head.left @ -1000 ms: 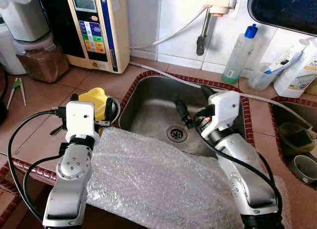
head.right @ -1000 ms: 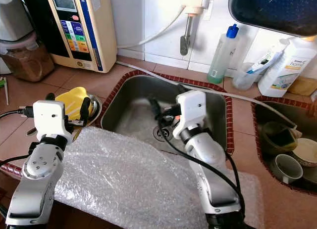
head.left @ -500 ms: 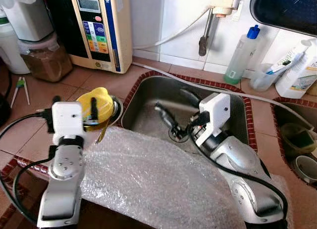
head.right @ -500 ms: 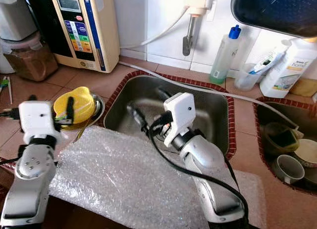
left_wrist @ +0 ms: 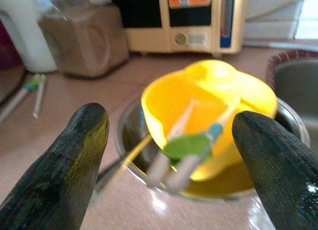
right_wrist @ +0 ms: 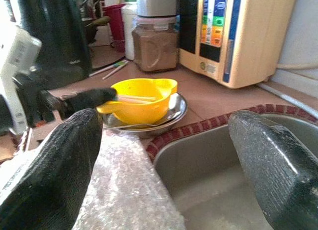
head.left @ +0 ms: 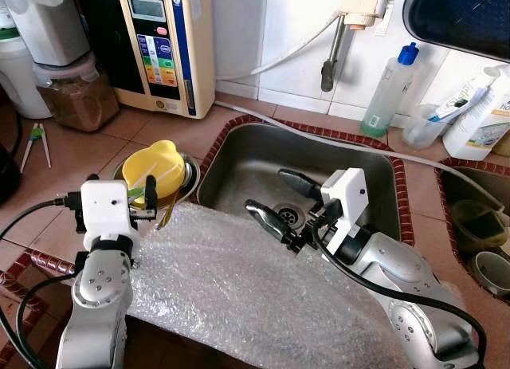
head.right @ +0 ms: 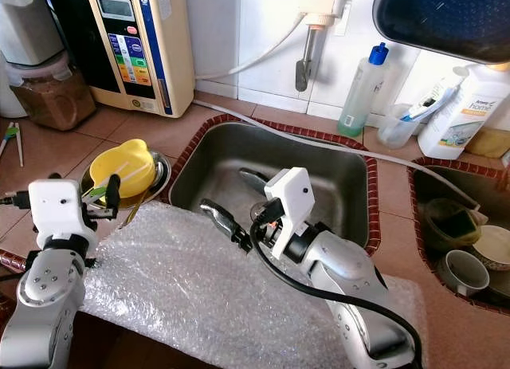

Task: Kitchen organization

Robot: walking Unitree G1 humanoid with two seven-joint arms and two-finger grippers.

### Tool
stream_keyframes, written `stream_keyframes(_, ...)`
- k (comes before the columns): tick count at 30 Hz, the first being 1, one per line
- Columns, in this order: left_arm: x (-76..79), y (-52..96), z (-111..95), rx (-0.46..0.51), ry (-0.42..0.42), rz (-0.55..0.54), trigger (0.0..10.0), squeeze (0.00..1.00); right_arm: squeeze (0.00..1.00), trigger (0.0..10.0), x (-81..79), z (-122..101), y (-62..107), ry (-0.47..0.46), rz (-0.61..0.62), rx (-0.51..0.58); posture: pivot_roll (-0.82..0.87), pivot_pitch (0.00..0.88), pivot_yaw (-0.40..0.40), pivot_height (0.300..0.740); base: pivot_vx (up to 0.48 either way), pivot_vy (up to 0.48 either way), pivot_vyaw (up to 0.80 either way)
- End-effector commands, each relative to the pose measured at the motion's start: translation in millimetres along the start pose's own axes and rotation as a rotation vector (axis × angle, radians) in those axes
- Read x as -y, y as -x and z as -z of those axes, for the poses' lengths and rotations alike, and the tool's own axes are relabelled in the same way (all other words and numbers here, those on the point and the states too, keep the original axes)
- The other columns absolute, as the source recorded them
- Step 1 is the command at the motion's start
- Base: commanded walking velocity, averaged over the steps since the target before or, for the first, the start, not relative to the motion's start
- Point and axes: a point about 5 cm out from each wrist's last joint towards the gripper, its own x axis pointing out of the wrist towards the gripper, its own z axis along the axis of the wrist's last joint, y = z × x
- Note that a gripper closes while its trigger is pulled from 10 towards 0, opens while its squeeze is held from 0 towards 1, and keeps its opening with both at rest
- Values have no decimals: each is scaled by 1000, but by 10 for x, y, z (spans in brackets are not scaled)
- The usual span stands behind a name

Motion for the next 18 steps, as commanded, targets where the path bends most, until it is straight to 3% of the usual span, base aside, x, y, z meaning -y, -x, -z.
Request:
stream_keyframes(1, 32, -2, 19, -28, 12, 29, 10000, 0, 0, 10000, -31, -29, 2, 2, -13, 5, -2, 42, -22, 740, 0, 0, 0)
stream_keyframes(7, 107, -48, 39, -49, 50, 79, 10000, 0, 0, 10000, -62, 6, 3, -10, -28, -11, -9, 37, -18, 740, 0, 0, 0)
stream_keyframes(8, 115, -56, 40, -51, 62, 85, 8431, 0, 0, 10000, -72, 22, 11, -15, -35, -20, -12, 37, -17, 740, 0, 0, 0)
stream_keyframes(10, 118, -59, 40, -51, 66, 88, 8431, 0, 0, 10000, -75, 28, 14, -16, -37, -23, -12, 37, -17, 740, 0, 0, 0)
stream_keyframes(12, 138, -81, 33, -41, 80, 107, 0, 0, 0, 10000, -74, 41, 22, -17, -33, -30, -15, 36, -16, 740, 0, 0, 0)
stream_keyframes(18, 153, -108, 36, -45, 94, 109, 0, 0, 0, 10000, -69, 72, 26, -47, -27, -53, -17, 38, -13, 740, 0, 0, 0)
